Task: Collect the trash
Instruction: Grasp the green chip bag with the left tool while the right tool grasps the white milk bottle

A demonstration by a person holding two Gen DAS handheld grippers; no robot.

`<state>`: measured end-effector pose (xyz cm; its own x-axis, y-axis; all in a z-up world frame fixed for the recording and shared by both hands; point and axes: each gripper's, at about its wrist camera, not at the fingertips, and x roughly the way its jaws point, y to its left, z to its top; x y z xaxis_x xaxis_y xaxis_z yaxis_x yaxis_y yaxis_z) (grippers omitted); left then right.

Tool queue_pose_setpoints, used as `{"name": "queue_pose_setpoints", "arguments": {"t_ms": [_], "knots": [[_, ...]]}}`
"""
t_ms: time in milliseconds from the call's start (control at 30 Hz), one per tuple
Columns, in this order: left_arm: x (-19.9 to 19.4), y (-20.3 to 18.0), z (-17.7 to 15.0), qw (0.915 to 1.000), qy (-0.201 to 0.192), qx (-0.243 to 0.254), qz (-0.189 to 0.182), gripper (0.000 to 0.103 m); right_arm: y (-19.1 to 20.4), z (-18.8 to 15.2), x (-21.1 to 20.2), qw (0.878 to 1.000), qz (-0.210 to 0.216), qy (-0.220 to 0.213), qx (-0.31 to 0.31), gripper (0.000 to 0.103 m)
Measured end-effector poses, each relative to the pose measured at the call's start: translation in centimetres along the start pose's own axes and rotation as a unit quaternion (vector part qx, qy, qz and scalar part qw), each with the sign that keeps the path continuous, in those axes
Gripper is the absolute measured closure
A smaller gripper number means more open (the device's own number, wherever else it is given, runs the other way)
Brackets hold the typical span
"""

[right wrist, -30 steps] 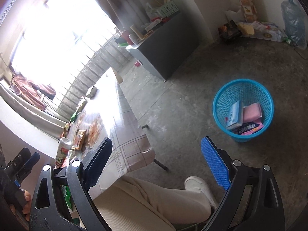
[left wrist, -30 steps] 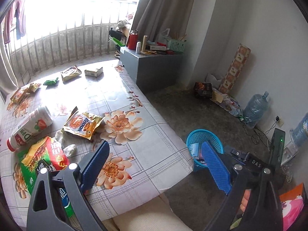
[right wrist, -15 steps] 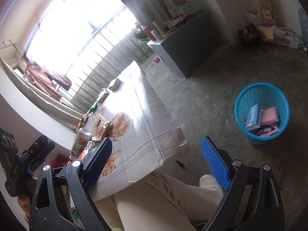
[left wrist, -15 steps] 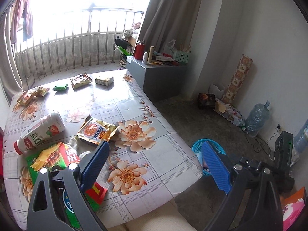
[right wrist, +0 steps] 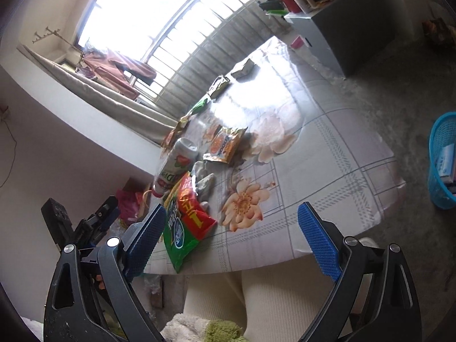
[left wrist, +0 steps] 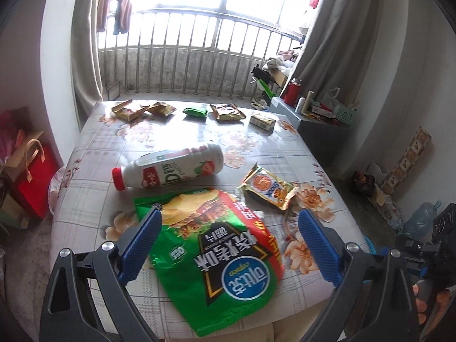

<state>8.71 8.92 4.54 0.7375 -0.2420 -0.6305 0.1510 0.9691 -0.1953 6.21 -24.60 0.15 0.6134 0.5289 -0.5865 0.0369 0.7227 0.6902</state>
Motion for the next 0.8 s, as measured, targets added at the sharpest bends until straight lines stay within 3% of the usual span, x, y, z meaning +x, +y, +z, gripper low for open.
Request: {"name": "queue_pose_setpoints", "arguments": {"t_ms": [200,567,700,800], "knots": [[0.8,4.5,-1.5,0.999,0.014,-0.042,0.013,0.009,1.7,0.5,3.1,0.999,0.002,0.033,-0.012,0.016],[2.0,7.9,-3.3,0.9969,0.042,-0.059,-0.031,0.009,3.3,1.3,8.0,0.995,0.01,0.094,-0.021,0.026],[2.2,8.6,-4.4,0.9932,0.065,-0.075,-0.061,0.02,4.0,1.6,9.4,0.993,0.017,0.111,-0.026,0.032],[3.1,9.3,-5.6,0.9844,0.095,-0.113,-0.096,0.03,4.8,1.3,10.6,0.991,0.023,0.125,-0.035,0.039]]}}
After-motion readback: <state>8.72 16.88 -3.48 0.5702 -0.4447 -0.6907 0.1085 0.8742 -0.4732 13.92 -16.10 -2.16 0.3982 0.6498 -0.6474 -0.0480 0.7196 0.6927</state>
